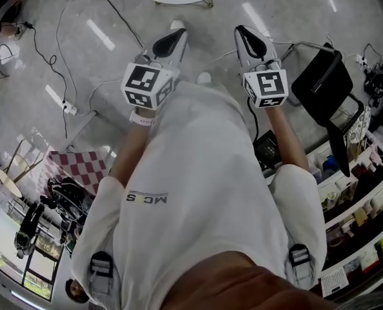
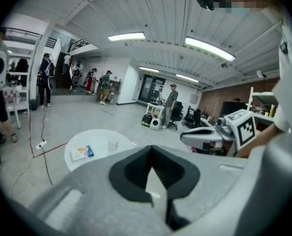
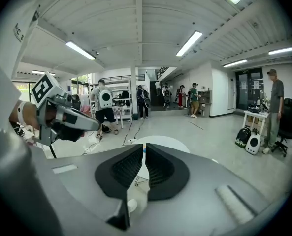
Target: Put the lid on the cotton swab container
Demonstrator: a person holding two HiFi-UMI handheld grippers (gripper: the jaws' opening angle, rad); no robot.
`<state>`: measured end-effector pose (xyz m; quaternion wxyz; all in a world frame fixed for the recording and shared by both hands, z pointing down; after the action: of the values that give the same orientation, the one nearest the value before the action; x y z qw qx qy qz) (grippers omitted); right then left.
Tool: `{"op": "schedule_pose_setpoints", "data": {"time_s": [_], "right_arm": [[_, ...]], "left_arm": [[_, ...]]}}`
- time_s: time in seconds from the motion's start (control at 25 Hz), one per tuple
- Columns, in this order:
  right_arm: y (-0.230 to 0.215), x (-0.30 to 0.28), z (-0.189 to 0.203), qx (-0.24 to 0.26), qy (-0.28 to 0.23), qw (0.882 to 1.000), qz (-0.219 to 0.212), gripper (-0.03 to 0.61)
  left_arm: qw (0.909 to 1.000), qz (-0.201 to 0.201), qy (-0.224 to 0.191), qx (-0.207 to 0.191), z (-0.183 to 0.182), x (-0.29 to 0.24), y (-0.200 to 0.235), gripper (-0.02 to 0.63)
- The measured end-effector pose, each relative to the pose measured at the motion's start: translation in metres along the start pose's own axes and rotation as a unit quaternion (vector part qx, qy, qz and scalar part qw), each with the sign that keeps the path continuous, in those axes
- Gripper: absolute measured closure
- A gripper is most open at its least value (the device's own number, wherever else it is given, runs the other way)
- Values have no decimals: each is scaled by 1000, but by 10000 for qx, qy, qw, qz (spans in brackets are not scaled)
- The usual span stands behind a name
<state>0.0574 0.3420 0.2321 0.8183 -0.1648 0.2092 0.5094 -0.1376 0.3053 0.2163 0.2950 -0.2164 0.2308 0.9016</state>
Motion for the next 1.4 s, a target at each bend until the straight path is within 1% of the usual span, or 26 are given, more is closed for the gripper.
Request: {"op": "schedule_pose_setpoints", "data": {"time_s": [0.12, 0.24, 0.36, 0.48, 0.6, 0.72, 0.84, 0.96, 1.08, 1.24, 1.4], "right_arm": [[-27, -57, -29, 76, 206, 9998, -36, 575], [-59, -116, -63, 7, 400, 9992, -4, 575], [-86, -167, -90, -47, 546, 9984, 100, 575], [-113, -205, -104, -316, 578, 9975, 247, 575], [-139, -232, -112, -518, 557, 9967, 300, 575], [-161, -257, -110, -587, 617, 9962, 197, 575], [-186, -282, -103, -650, 694, 9955, 60, 575], [-199, -298, -94, -631, 809, 9946, -154, 575], [-207, -316, -86, -495, 938, 9935, -417, 575], [-217, -337, -77, -149, 1012, 9926, -655, 580], [-230, -358, -62, -144, 1082, 9909, -794, 578]], "left_arm": [[9999, 61, 85, -114, -36, -37, 55, 615], [9996, 267, 125, -54, -73, -77, 109, 615], [9987, 464, 204, 34, -99, -107, 153, 615], [9980, 546, 320, 50, -120, -135, 187, 615], [9981, 465, 403, 82, -136, -163, 214, 615], [9978, 367, 479, 259, -141, -186, 231, 615], [9974, 306, 556, 351, -143, -213, 241, 615], [9961, 298, 660, 496, -139, -235, 244, 615], [9948, 288, 755, 617, -131, -255, 250, 615], [9934, 267, 866, 704, -121, -281, 259, 615], [9922, 202, 935, 797, -110, -306, 268, 615]]}}
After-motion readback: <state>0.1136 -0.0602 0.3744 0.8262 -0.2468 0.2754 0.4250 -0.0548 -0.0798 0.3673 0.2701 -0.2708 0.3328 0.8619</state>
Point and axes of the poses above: the fingertips, and each gripper's own axes: x backward along the fingers, y to its left, z out of its underside, the point moved 7 cm from there along x, backward along the fingers, and after that the axes turned 7 degrees about y, right-handed, at the moved point
